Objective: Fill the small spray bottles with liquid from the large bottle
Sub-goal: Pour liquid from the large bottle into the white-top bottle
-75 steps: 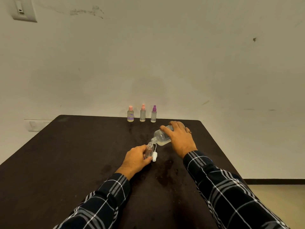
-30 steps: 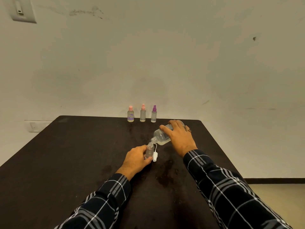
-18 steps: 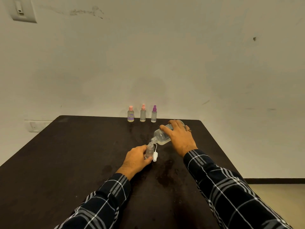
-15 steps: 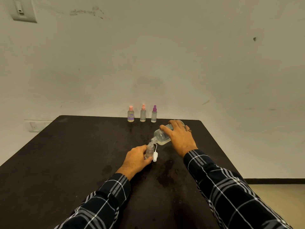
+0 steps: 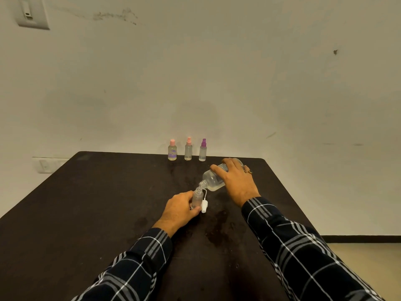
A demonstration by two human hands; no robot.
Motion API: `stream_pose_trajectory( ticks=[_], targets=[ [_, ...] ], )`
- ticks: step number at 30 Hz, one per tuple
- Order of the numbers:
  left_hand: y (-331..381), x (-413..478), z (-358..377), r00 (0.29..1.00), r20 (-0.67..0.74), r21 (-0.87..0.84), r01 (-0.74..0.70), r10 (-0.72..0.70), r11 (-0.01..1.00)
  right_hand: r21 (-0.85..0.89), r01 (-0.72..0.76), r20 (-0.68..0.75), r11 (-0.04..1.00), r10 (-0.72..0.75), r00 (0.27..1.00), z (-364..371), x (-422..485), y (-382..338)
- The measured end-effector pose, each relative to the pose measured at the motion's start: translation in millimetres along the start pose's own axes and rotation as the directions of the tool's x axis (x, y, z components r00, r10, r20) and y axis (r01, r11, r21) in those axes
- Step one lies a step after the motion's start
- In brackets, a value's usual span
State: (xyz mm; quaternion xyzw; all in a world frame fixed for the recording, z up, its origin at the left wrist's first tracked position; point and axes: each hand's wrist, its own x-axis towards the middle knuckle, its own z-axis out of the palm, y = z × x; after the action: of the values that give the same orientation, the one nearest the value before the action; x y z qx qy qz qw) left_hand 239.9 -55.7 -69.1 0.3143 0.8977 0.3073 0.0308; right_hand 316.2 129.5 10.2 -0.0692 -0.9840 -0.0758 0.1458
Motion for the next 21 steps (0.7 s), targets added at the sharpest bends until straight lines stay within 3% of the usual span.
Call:
stream_pose_trajectory(
  ticks=[21],
  targets=[
    [0.1,-0.7,-0.6,1.0,-0.008,-0.002,-0.003,0.003,1.0,0.008,0.001,0.002,1.0,-0.001,1.0,0.7,0.0,-0.3]
  ],
)
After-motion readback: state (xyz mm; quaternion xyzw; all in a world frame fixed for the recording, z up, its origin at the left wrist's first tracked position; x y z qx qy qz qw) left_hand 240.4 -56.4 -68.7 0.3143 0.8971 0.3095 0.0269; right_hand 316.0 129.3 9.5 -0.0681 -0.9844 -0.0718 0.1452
